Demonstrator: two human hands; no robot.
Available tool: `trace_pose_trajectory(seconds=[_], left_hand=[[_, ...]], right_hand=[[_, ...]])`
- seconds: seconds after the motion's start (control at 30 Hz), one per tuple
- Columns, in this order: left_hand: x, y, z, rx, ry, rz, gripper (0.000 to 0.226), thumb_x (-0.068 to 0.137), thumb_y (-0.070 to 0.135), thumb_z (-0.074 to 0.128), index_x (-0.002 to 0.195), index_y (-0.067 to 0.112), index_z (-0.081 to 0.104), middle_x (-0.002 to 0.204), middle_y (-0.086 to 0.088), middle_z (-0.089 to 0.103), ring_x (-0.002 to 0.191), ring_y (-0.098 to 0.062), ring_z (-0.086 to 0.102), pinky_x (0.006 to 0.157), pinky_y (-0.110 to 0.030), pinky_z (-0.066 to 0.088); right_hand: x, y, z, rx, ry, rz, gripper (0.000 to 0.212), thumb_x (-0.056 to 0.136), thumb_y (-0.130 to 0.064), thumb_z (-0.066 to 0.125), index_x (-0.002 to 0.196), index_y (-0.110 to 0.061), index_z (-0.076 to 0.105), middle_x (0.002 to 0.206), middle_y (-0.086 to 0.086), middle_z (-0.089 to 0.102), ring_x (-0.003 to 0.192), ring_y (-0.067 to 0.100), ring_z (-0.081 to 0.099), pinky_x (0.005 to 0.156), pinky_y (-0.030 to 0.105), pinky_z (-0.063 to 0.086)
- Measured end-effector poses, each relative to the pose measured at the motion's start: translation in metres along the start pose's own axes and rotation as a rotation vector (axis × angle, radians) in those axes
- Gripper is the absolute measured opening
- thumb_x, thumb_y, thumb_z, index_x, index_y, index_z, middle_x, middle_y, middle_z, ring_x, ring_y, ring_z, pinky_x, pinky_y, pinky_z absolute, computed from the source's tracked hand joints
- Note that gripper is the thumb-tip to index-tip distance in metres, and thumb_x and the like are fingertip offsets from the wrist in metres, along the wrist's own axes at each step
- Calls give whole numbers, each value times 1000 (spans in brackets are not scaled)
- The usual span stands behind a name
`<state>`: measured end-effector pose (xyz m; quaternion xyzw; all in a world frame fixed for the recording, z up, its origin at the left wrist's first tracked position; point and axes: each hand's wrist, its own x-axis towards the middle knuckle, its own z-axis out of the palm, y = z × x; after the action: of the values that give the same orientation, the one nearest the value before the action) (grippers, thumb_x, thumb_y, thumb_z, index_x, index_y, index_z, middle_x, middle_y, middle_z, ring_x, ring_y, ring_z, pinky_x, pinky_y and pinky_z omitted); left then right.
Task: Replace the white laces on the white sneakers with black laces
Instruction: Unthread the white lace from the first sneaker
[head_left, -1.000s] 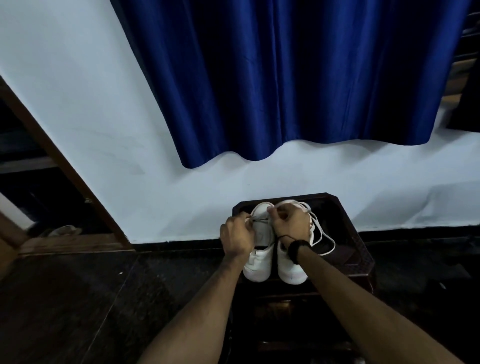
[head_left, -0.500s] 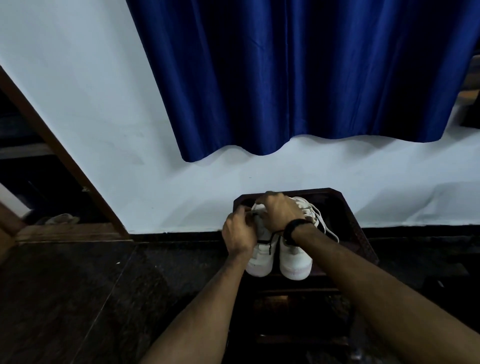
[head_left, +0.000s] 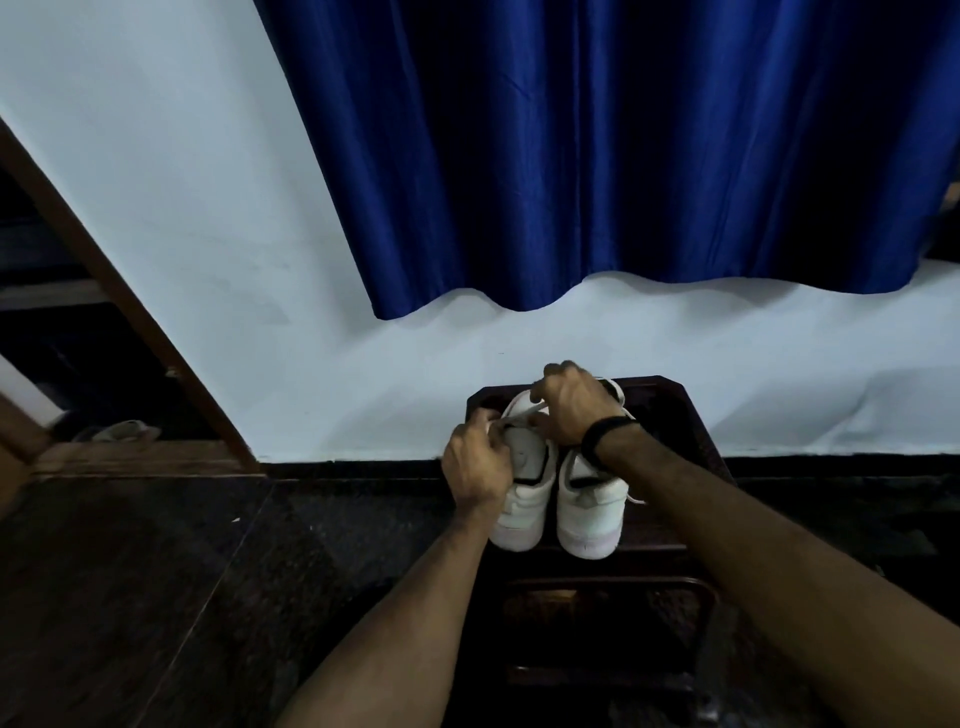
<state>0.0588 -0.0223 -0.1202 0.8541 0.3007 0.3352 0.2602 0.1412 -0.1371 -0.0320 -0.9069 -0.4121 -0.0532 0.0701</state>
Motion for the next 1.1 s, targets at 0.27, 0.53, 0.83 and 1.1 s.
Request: trace_pose_trajectory(seconds=[0.27, 0.53, 0.83, 1.1], left_hand=[[-2, 1, 1, 24, 13, -7, 16, 91, 23, 57, 103, 25, 66, 91, -11, 70, 88, -36, 64, 69, -40, 50], [1, 4, -2, 171, 10, 223, 28, 73, 11, 55, 93, 19, 71, 93, -3, 67, 90, -30, 60, 70, -38, 48], [18, 4, 2, 460, -182, 672, 27, 80, 37, 51, 81, 21, 73, 89, 6, 64, 94, -21, 55, 78, -37, 40], [28, 10, -4, 257, -221, 695, 13, 78, 29, 48, 75, 21, 58, 79, 3, 60, 83, -23, 56, 72, -36, 42]], right_hand=[[-4, 33, -25, 90, 165, 201, 31, 85, -40, 59, 91, -15, 75, 98, 13, 68, 96, 32, 61, 80, 33, 48], [-20, 40, -4, 112, 100, 305, 42, 80, -51, 62, 102, -16, 69, 111, 9, 57, 99, 30, 60, 85, 38, 51], [-33, 2, 38, 242, 118, 318, 32, 77, -35, 56, 104, -19, 61, 97, 13, 67, 95, 32, 63, 77, 35, 52], [-40, -4, 47, 386, 331, 362, 28, 73, -19, 58, 98, -11, 49, 83, 19, 59, 85, 38, 56, 70, 40, 44]])
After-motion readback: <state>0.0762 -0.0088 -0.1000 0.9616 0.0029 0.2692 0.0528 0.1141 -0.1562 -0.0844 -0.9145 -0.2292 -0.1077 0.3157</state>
